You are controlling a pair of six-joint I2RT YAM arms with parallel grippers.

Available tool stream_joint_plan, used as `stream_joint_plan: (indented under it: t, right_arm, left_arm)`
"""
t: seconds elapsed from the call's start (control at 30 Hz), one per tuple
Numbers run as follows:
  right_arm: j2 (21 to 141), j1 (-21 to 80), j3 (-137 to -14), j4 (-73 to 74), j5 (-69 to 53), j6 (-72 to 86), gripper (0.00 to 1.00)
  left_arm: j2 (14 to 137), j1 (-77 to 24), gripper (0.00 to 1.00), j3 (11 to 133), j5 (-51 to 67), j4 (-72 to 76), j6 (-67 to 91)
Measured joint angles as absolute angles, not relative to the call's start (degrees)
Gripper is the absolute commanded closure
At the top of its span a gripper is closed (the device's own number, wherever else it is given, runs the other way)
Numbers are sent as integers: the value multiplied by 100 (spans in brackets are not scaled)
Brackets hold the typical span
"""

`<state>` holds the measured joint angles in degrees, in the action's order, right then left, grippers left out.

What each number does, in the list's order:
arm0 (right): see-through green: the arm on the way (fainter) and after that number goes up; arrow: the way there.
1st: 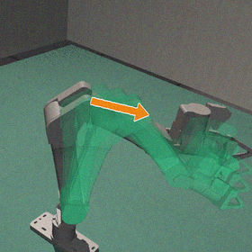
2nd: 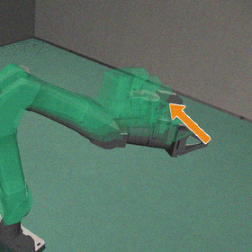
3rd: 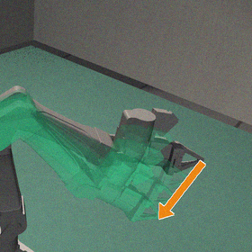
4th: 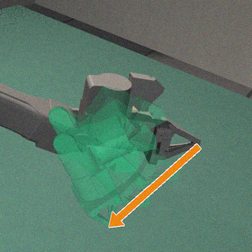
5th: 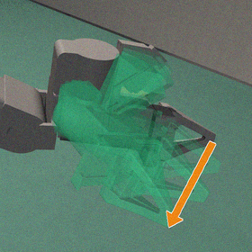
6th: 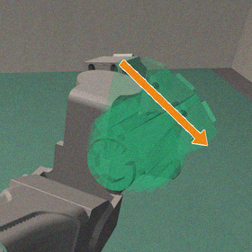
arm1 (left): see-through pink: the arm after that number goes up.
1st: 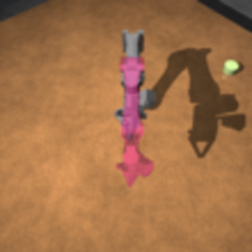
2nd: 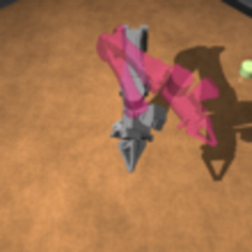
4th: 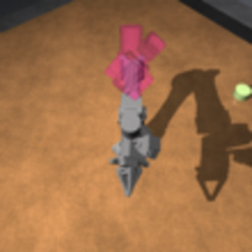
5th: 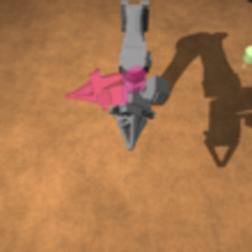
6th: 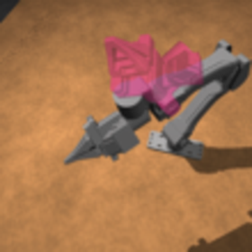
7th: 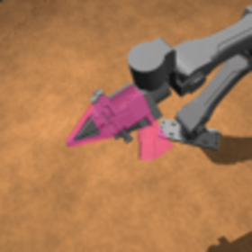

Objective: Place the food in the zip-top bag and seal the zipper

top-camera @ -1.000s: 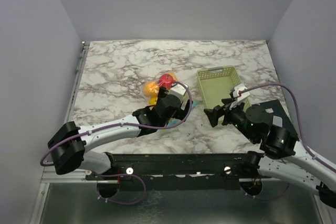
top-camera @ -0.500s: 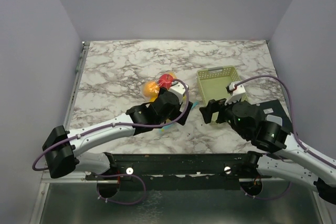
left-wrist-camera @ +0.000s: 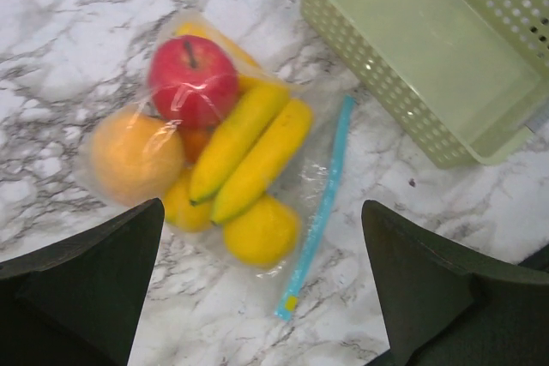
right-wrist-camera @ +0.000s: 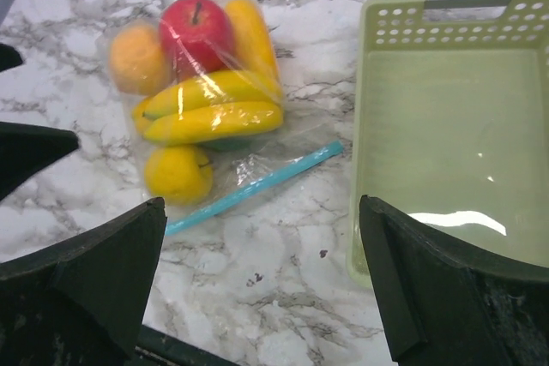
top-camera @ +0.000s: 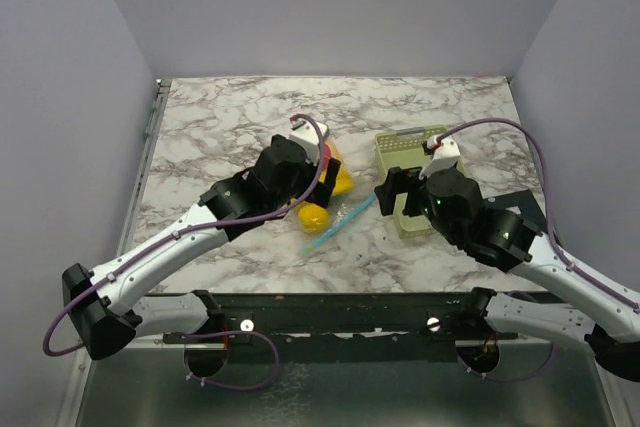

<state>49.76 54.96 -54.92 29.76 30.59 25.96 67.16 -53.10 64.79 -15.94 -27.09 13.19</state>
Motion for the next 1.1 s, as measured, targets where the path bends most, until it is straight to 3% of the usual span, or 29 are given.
stream_joint_plan:
  t: [0.23, 0.5, 1.1]
  right_arm:
    - [5214, 3844, -5813, 3028, 2161, 2462, 0]
    - [5199, 2298, -5828, 3030, 819, 2357, 0]
    - [3275, 2051, -5100, 2799, 134, 1822, 0]
  left_arm:
    - [6573, -3990, 1, 6514, -1352, -2840, 1094]
    - [6104, -3127, 1, 6130, -1297, -2655, 1160]
    - [4174, -3048, 1, 4674, -1306, -2038, 1319]
